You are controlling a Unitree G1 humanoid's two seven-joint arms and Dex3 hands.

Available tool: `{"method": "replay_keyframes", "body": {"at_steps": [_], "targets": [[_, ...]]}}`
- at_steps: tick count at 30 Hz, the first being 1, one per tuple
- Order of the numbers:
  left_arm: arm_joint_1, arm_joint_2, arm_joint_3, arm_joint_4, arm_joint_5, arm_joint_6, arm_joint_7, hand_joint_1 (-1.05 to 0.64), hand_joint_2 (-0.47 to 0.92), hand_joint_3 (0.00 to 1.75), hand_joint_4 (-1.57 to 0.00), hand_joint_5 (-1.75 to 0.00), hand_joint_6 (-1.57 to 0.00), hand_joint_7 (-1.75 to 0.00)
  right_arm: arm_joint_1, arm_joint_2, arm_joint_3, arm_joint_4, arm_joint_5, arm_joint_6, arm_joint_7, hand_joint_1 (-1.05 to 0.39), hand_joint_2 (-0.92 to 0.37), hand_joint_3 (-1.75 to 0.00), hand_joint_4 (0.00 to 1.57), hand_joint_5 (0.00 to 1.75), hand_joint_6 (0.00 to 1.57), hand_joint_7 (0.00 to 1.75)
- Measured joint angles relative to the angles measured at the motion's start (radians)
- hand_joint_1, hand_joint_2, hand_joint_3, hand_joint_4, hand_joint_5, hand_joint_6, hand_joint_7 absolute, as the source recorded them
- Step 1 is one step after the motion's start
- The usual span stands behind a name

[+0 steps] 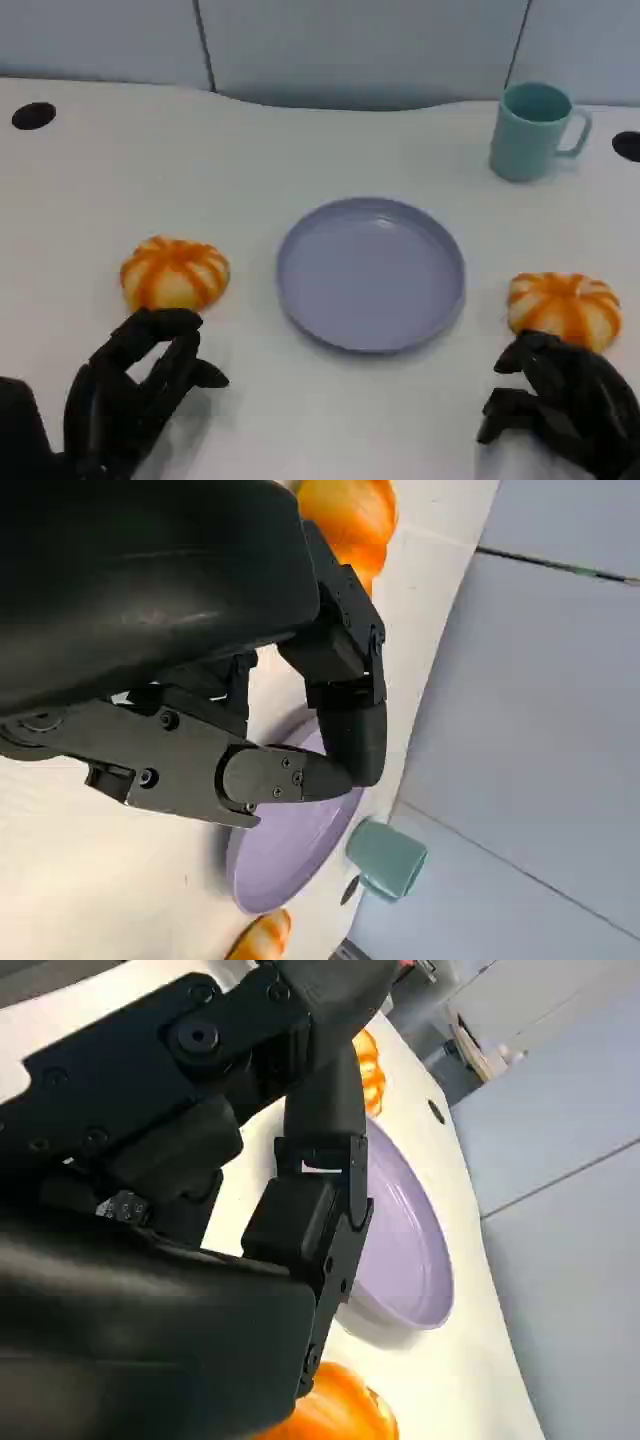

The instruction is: Grasp the bread from the table and place it into the plate.

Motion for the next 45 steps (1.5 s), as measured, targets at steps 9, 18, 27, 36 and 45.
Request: {"method": "replay_keyframes", "body": {"at_steps": [9,18,27,36,45], "targets": [[0.000,0.000,0.001,0.005,-0.004,0.001,0.000,-0.27,0.92,0.31,-0.69,-1.50,-0.64,-1.18,-0.002,0.000,0.000,0.013,-0.001,-0.011,0.002,-0.88,-0.77,-0.01,1.41,0.85,1.21,0.88],[0.000,0.000,0.000,0.001,-0.003,0.010,0.001,-0.29,0.92,0.29,-0.70,-1.50,-0.67,-1.14,-0.004,0.000,0.002,0.013,-0.003,-0.014,0.003,-0.87,-0.78,-0.01,1.41,0.86,1.19,0.88],[-0.004,0.005,0.000,0.004,-0.002,0.010,0.000,-0.28,0.92,0.30,-0.69,-1.51,-0.64,-1.18,-0.008,0.000,0.000,0.014,-0.002,-0.015,0.001,-0.87,-0.76,-0.01,1.41,0.84,1.21,0.85],[-0.004,0.004,0.000,0.005,-0.002,0.010,0.000,-0.28,0.92,0.32,-0.68,-1.53,-0.65,-1.18,-0.011,0.000,-0.001,0.019,-0.003,-0.019,0.003,-0.86,-0.76,0.00,1.40,0.84,1.21,0.86],[-0.009,0.006,0.003,0.027,0.006,-0.029,0.000,-0.33,0.92,0.26,-0.68,-1.39,-0.64,-1.01,-0.011,0.001,0.001,0.024,-0.003,-0.019,-0.002,-0.87,-0.76,-0.01,1.41,0.85,1.21,0.87]]}}
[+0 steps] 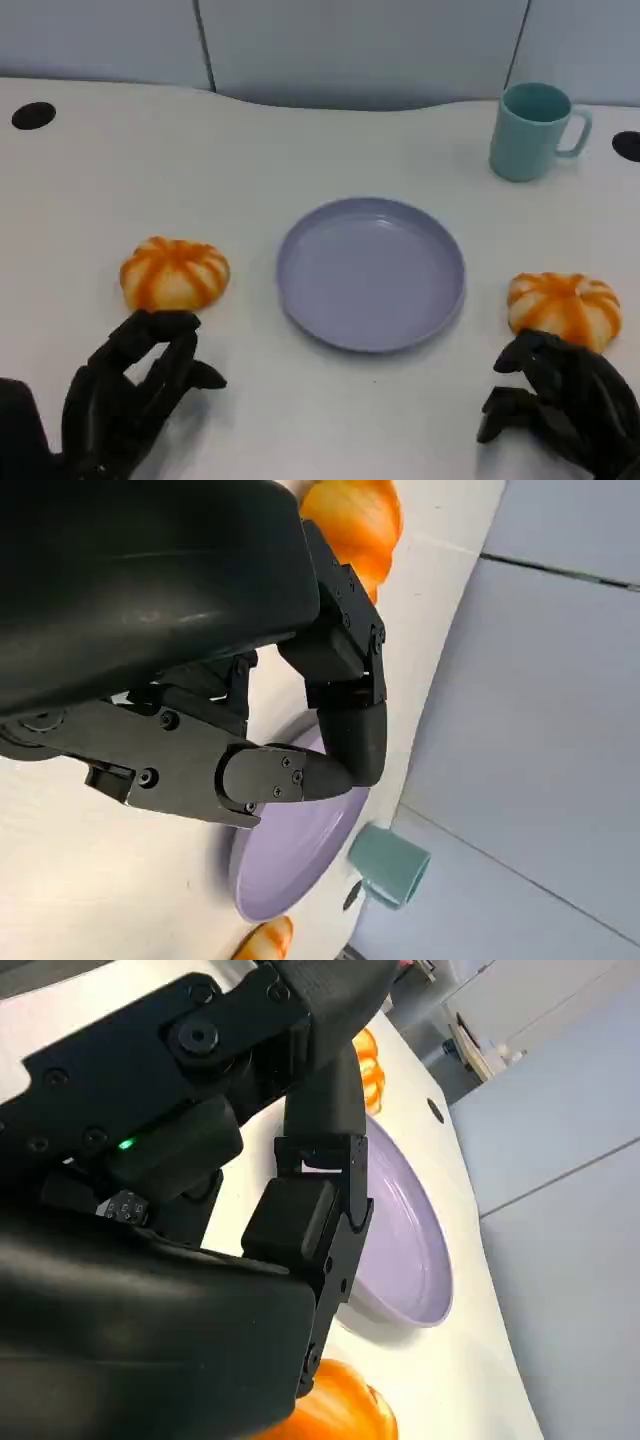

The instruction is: Grasp the bread from the table and place it into the plate.

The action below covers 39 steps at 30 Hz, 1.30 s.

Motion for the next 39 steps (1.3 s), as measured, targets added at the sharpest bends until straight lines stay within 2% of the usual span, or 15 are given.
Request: {"method": "replay_keyframes", "body": {"at_steps": [2,3,6,10,15,22,25,28,35,39], "targets": [[-0.004,0.001,-0.001,0.011,0.022,-0.051,-0.002,-0.35,0.92,0.25,-0.66,-1.27,-0.64,-0.83,0.000,0.002,0.004,-0.001,-0.001,0.000,-0.006,-0.87,-0.76,-0.01,1.41,0.85,1.20,0.88],[-0.006,0.002,-0.004,0.019,0.037,-0.091,-0.012,-0.36,0.92,0.23,-0.67,-1.15,-0.63,-0.68,0.000,0.002,0.006,-0.002,-0.002,0.000,-0.009,-0.86,-0.76,0.00,1.41,0.85,1.20,0.89],[-0.019,0.018,-0.016,0.055,0.100,-0.236,-0.033,-0.36,0.92,0.18,-0.62,-0.97,-0.60,-0.41,0.000,0.007,0.013,-0.004,-0.001,0.000,-0.015,-0.86,-0.76,0.00,1.40,0.86,1.20,0.90],[-0.042,0.093,-0.053,0.116,0.227,-0.427,-0.054,-0.45,0.92,0.15,-0.54,-0.72,-0.59,-0.12,-0.001,0.016,0.021,-0.005,-0.003,0.000,-0.029,-0.86,-0.77,-0.01,1.40,0.86,1.19,0.90],[-0.061,0.194,-0.103,0.123,0.425,-0.543,-0.002,-0.41,0.90,0.02,-0.49,-0.43,-0.58,-0.01,-0.007,0.022,0.022,0.012,-0.001,-0.017,-0.016,-0.86,-0.76,0.00,1.41,0.83,1.22,0.83],[-0.123,0.332,-0.189,0.118,0.856,-0.670,0.288,-0.55,0.89,0.00,-0.30,-0.33,-0.41,0.00,-0.016,0.022,0.020,0.023,0.000,-0.025,-0.004,-0.87,-0.76,0.00,1.42,0.83,1.24,0.81],[-0.147,0.371,-0.231,0.075,1.033,-0.648,0.425,-0.61,0.89,0.00,-0.25,-0.28,-0.36,0.00,-0.017,0.022,0.018,0.022,0.000,-0.025,-0.004,-0.86,-0.77,0.00,1.42,0.83,1.24,0.81],[-0.160,0.399,-0.268,0.025,1.145,-0.584,0.503,-0.63,0.89,0.00,-0.19,-0.24,-0.34,0.00,-0.017,0.021,0.018,0.020,0.000,-0.025,-0.004,-0.87,-0.77,0.00,1.43,0.83,1.23,0.82],[-0.198,0.459,-0.354,-0.101,1.325,-0.362,0.519,-0.69,0.91,0.01,-0.06,-0.13,-0.20,0.00,-0.016,0.021,0.018,0.012,0.000,-0.025,-0.007,-0.89,-0.77,0.00,1.43,0.82,1.21,0.84],[-0.261,0.479,-0.421,-0.103,1.416,-0.230,0.506,-0.71,0.91,0.01,-0.01,-0.09,-0.13,0.00,-0.014,0.021,0.020,0.008,-0.001,-0.025,-0.014,-0.89,-0.77,0.00,1.44,0.83,1.21,0.86]]}}
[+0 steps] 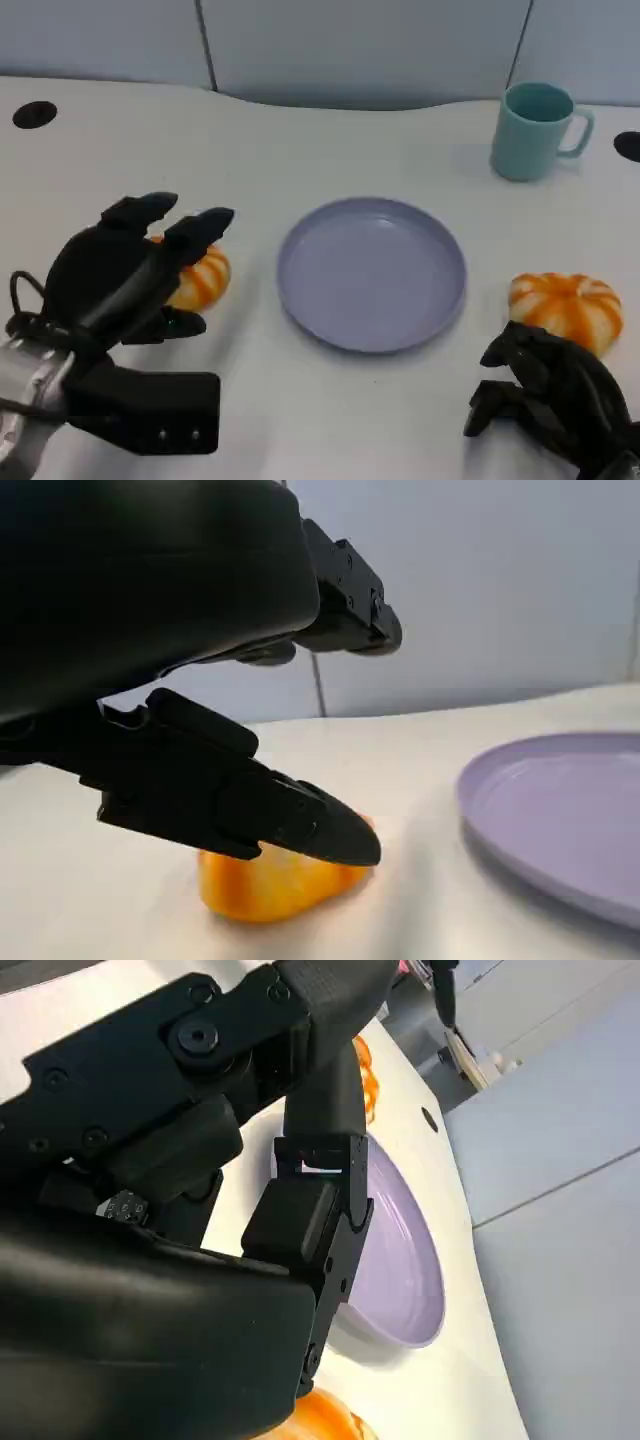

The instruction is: Grasp the bread from the table and place it into the plate.

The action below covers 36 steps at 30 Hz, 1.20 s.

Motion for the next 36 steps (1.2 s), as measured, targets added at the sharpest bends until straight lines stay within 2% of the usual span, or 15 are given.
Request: {"method": "replay_keyframes", "body": {"at_steps": [5,10,15,20,27,36], "targets": [[-0.094,0.013,-0.077,0.068,0.021,0.101,-0.100,-0.72,0.91,0.00,0.00,-0.04,-0.09,0.00,0.003,0.000,0.001,-0.004,0.000,0.000,-0.005,-0.89,-0.77,0.00,1.43,0.84,1.20,0.90],[-0.186,0.019,-0.140,0.179,0.020,0.148,-0.182,-0.73,0.92,0.05,0.00,0.00,-0.03,0.00,0.011,0.000,0.004,-0.021,-0.001,0.000,-0.009,-0.88,-0.77,0.00,1.42,0.86,1.18,0.93],[-0.280,0.014,-0.205,0.321,0.016,0.182,-0.237,-0.73,0.91,0.04,-0.01,-0.01,-0.06,-0.02,0.020,0.001,0.002,-0.030,0.002,0.001,-0.008,-0.89,-0.76,0.00,1.43,0.87,1.18,0.94],[-0.396,-0.035,-0.259,0.546,-0.015,0.199,-0.238,-0.70,0.88,0.01,-0.04,-0.02,-0.10,-0.02,0.027,0.001,0.003,-0.045,0.002,0.019,-0.014,-0.90,-0.76,0.00,1.43,0.85,1.18,0.93],[-0.519,-0.125,-0.323,0.832,-0.047,0.205,-0.170,-0.69,0.87,0.00,-0.05,-0.02,-0.11,-0.01,0.034,-0.004,0.000,-0.068,0.004,0.044,-0.015,-0.89,-0.77,-0.01,1.43,0.85,1.17,0.94],[-0.613,-0.200,-0.370,1.017,-0.088,0.225,-0.112,-0.66,0.82,0.00,-0.03,-0.01,-0.13,-0.01,0.057,-0.019,-0.003,-0.069,0.004,0.030,0.017,-0.89,-0.77,0.00,1.41,0.86,1.17,0.93]]}}
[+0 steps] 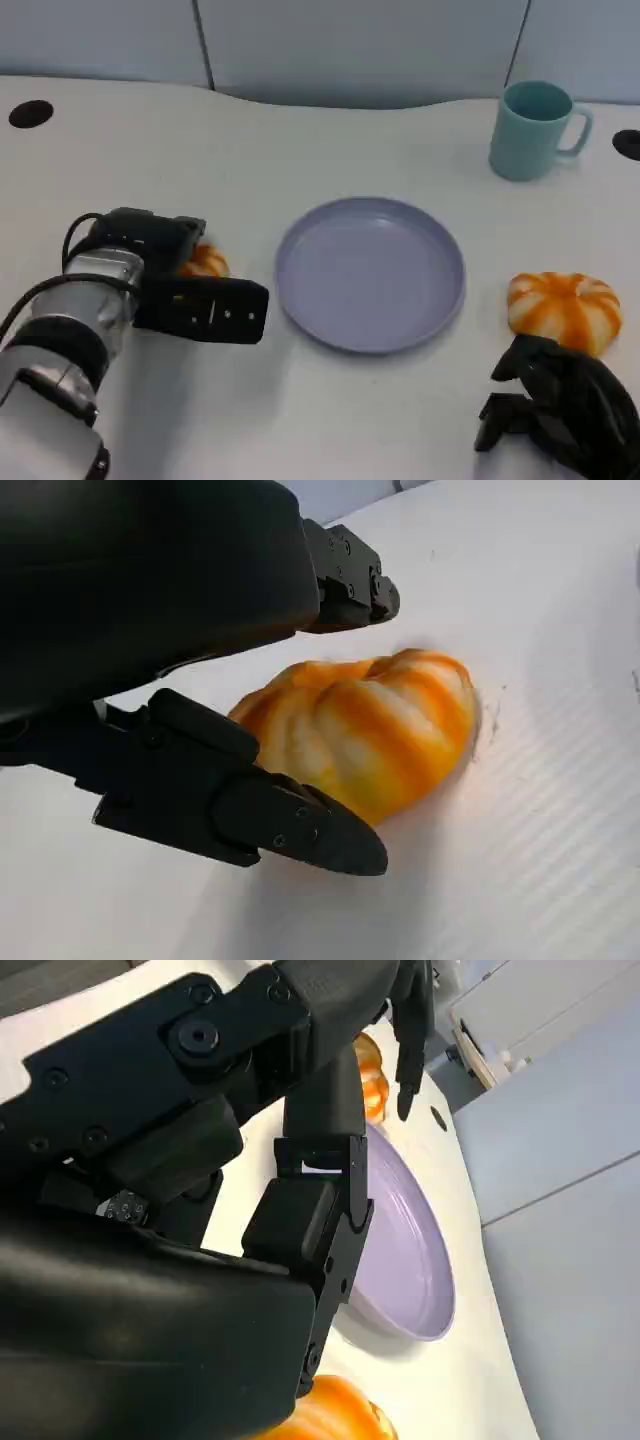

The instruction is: Grasp the bread from the table and place it into the plate.

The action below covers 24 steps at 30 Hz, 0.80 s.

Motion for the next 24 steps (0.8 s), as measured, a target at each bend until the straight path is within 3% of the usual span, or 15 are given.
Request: {"method": "replay_keyframes", "body": {"at_steps": [7,24], "targets": [[-0.030,-0.029,-0.033,0.045,-0.009,0.023,0.024,-0.69,0.84,0.01,-0.03,0.00,-0.12,0.00,0.016,-0.003,0.000,-0.025,0.001,0.006,0.000,-0.87,-0.77,0.00,1.41,0.85,1.16,0.91],[-0.032,-0.060,-0.069,0.082,-0.047,0.051,0.007,-0.54,0.83,0.00,-0.15,-0.04,-0.21,-0.01,0.097,-0.006,0.001,-0.141,0.031,0.064,-0.005,-0.85,-0.76,0.00,1.39,0.88,1.18,0.92]]}}
